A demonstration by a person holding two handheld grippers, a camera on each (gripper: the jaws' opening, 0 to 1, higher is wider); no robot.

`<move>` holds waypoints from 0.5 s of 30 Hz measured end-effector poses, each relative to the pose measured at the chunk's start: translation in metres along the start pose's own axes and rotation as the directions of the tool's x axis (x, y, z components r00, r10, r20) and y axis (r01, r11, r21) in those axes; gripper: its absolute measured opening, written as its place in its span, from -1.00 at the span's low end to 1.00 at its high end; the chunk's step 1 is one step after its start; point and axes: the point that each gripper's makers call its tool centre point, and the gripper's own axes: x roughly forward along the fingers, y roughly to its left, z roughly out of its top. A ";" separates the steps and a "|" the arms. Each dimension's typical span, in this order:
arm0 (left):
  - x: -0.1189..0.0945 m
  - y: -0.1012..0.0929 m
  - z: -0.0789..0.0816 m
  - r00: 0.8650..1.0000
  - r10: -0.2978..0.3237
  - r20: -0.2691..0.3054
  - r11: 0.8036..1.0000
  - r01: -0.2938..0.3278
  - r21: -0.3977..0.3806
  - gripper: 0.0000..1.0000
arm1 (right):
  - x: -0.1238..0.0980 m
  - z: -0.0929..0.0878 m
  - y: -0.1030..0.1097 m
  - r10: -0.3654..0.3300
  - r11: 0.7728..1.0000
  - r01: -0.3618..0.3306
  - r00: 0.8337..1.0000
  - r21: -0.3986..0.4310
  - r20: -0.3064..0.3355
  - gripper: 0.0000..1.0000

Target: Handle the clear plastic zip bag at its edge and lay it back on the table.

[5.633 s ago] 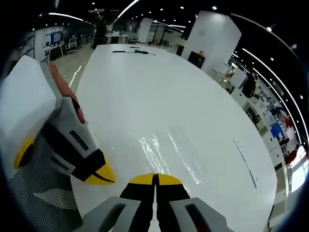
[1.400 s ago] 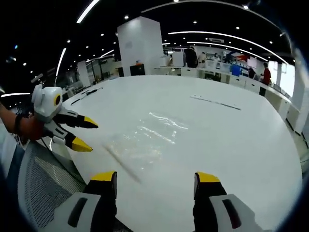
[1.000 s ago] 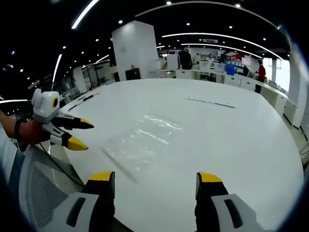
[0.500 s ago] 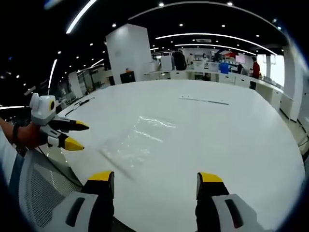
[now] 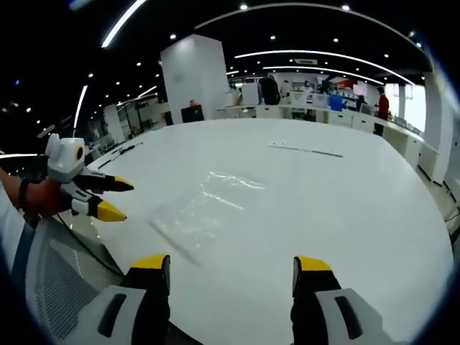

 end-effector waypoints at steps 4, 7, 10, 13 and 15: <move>0.001 -0.002 -0.001 1.000 -0.006 -0.003 1.000 0.006 0.006 0.25 | 0.001 -0.001 0.000 0.000 1.000 0.000 1.000 -0.004 -0.005 0.37; 0.000 -0.006 0.000 1.000 -0.005 -0.002 1.000 0.005 0.004 0.24 | 0.000 0.000 0.000 -0.004 1.000 0.004 1.000 0.002 -0.002 0.36; 0.000 -0.005 0.000 1.000 -0.004 -0.001 1.000 0.004 0.003 0.24 | 0.001 -0.001 -0.001 -0.005 1.000 0.005 1.000 0.003 -0.002 0.36; -0.001 -0.005 0.001 1.000 -0.002 0.000 1.000 0.002 0.004 0.23 | 0.001 -0.001 0.001 -0.003 1.000 0.003 1.000 -0.005 -0.005 0.36; -0.001 -0.004 0.000 1.000 -0.001 0.001 1.000 0.001 0.005 0.23 | 0.001 -0.001 0.001 -0.002 1.000 0.002 1.000 -0.005 -0.004 0.36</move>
